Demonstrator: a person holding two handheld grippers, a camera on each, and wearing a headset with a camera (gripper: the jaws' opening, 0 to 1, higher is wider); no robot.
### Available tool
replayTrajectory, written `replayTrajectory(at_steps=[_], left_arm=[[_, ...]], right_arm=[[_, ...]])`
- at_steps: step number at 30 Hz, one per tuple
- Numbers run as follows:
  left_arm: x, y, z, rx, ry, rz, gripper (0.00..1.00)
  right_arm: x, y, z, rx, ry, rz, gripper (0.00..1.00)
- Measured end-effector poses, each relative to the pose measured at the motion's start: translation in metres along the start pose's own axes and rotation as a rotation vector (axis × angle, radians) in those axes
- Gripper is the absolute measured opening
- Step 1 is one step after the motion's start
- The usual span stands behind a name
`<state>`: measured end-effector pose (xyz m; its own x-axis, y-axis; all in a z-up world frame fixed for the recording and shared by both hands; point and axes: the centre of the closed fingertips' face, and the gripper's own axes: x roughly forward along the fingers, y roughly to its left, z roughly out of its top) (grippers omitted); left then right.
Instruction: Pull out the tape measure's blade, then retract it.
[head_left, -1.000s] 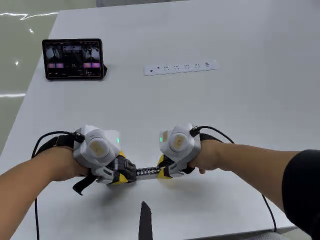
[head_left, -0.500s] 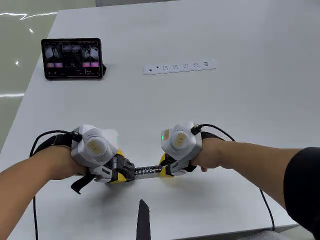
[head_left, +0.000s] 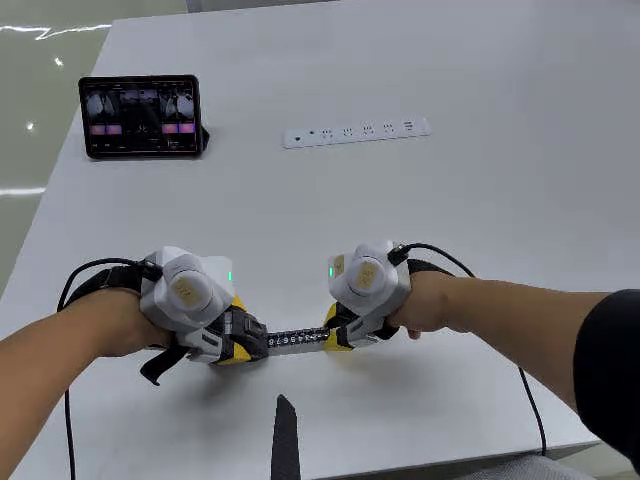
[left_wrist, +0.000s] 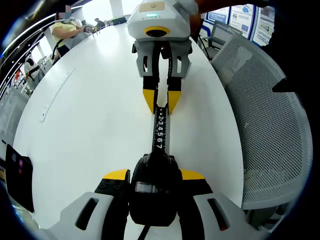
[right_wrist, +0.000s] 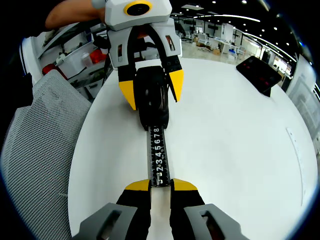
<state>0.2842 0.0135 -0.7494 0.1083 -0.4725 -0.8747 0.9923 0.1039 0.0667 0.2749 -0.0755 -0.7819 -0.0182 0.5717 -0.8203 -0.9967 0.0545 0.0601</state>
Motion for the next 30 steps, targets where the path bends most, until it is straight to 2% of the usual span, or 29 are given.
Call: replayTrajectory(at_steps=[30], left_arm=[[0.001, -0.002, 0.001, 0.007, 0.002, 0.004, 0.32]], right_arm=[[-0.016, -0.002, -0.023, 0.01, 0.013, -0.008, 0.1]])
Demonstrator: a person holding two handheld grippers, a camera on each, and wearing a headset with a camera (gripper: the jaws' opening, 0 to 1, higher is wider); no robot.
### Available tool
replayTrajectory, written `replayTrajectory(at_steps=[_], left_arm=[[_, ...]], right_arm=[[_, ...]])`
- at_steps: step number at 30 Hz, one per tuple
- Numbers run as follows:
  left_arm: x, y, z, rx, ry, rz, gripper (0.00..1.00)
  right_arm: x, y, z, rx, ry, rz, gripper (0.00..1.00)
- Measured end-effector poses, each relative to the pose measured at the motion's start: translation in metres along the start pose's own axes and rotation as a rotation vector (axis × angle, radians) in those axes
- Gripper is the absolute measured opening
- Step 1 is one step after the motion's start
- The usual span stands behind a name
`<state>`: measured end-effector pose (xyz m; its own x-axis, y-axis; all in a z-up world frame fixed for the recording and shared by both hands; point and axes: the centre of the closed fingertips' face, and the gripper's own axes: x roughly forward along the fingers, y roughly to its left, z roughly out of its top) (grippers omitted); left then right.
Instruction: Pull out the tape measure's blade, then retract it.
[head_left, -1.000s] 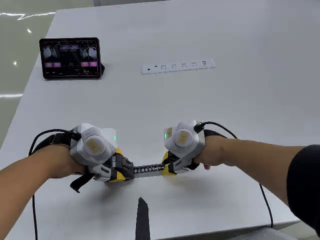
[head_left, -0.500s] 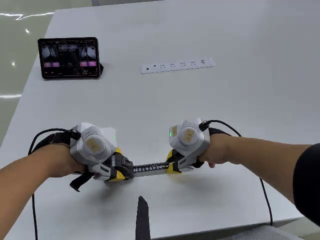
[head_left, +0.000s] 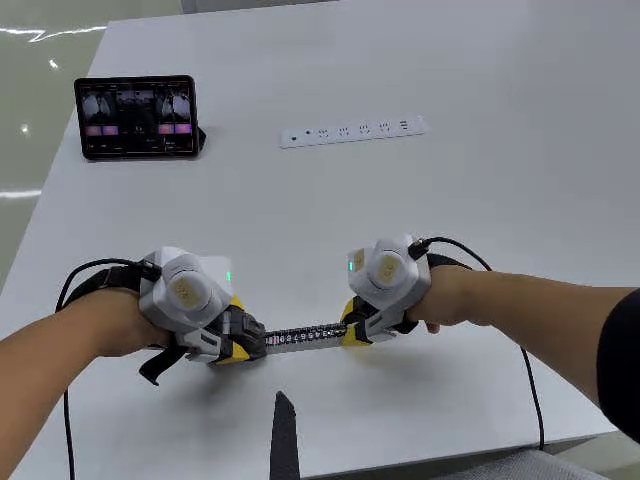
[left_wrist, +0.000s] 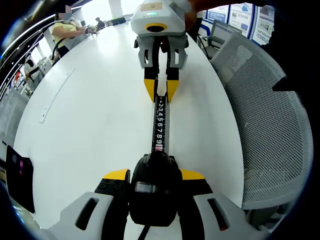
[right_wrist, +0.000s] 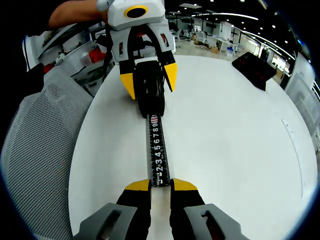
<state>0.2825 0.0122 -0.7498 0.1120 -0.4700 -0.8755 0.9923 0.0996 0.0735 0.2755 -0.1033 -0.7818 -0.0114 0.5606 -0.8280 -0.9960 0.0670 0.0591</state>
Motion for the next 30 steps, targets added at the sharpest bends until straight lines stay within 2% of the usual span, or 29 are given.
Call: replayTrajectory(at_steps=[30], left_arm=[[0.001, -0.001, 0.001, 0.005, 0.008, -0.008, 0.32]], right_arm=[[-0.014, 0.0, -0.02, 0.015, 0.01, -0.009, 0.1]])
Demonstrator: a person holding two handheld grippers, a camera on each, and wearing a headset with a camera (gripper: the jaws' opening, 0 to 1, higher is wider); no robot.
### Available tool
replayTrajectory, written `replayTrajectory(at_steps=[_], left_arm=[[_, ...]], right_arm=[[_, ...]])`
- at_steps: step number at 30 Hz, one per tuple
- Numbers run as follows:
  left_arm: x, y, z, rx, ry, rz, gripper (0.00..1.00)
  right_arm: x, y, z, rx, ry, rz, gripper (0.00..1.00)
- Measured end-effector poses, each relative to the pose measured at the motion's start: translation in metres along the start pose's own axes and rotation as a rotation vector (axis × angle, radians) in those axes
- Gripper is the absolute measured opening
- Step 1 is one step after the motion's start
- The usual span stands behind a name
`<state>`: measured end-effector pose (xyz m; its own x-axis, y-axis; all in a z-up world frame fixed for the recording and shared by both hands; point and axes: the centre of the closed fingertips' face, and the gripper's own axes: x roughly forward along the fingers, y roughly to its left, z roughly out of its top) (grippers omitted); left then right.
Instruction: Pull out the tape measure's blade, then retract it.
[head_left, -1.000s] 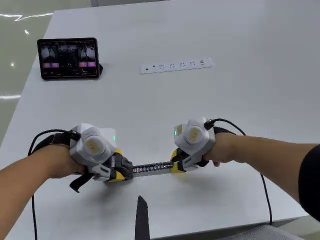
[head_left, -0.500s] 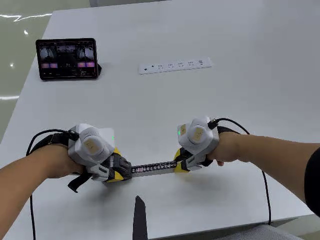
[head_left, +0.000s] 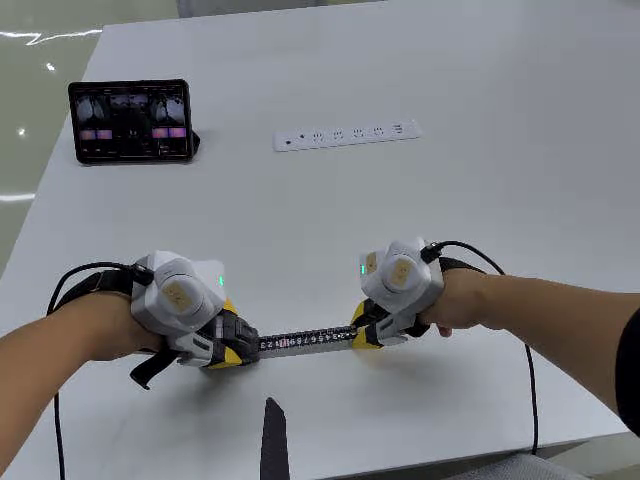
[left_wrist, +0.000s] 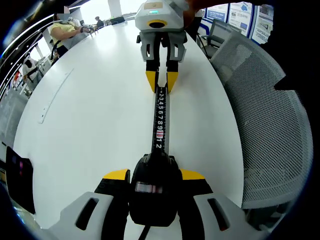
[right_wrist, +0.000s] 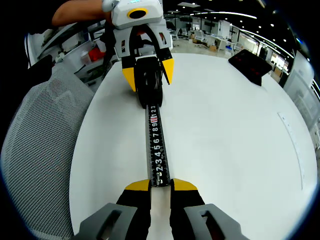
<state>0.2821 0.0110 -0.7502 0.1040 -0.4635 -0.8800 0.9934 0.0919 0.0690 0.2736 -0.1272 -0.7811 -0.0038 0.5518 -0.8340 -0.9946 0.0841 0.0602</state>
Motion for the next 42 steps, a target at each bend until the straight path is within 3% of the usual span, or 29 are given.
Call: replayTrajectory(at_steps=[42], left_arm=[[0.0, 0.0, 0.0, -0.002, 0.0, 0.005, 0.32]], right_arm=[[-0.017, -0.004, -0.024, 0.021, 0.023, -0.002, 0.1]])
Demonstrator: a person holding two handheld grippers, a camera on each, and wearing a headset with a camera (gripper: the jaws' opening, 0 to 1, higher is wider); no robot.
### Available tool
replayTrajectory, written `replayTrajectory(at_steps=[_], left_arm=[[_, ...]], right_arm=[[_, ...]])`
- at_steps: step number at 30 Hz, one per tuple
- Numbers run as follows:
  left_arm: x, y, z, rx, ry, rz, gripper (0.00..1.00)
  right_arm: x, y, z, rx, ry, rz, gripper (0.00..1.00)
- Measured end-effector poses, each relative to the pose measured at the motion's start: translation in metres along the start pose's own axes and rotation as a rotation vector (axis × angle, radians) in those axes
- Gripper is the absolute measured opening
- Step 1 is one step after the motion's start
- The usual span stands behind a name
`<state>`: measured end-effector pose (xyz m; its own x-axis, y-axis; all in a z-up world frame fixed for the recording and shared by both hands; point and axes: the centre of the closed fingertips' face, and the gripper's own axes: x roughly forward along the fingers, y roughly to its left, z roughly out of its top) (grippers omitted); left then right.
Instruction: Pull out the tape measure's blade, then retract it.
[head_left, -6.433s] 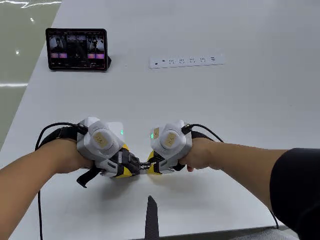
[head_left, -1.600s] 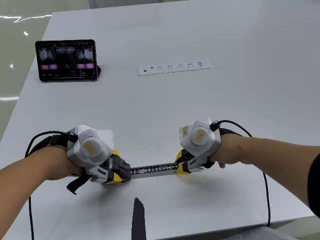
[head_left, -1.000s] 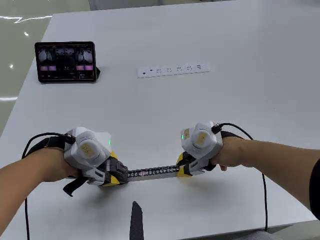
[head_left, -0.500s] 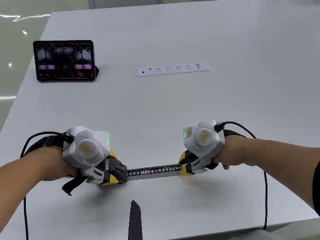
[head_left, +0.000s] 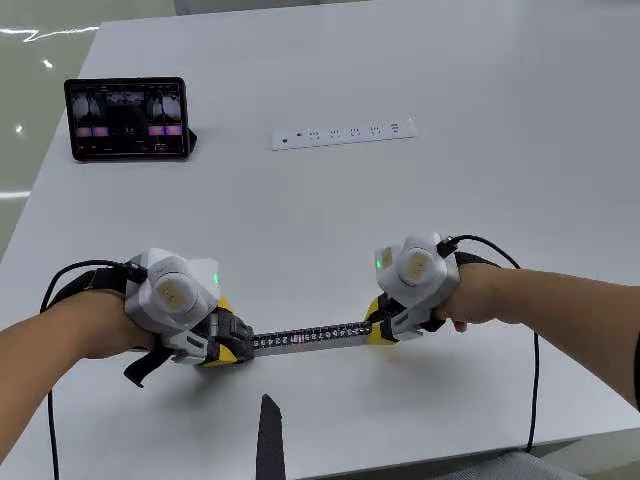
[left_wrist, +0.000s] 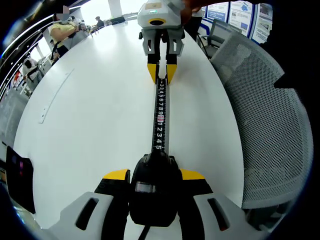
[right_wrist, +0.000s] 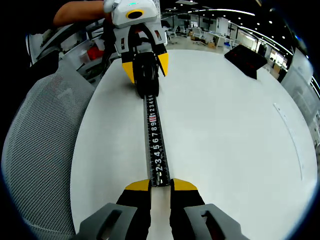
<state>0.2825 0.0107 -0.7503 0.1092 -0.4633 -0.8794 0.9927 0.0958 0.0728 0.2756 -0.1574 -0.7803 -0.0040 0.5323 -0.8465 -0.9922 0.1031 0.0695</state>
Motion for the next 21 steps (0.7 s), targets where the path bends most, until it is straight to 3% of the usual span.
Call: replayTrajectory(at_steps=[21], left_arm=[[0.0, 0.0, 0.0, -0.001, 0.001, 0.0, 0.32]], right_arm=[[-0.009, -0.001, -0.013, 0.017, -0.001, -0.001, 0.1]])
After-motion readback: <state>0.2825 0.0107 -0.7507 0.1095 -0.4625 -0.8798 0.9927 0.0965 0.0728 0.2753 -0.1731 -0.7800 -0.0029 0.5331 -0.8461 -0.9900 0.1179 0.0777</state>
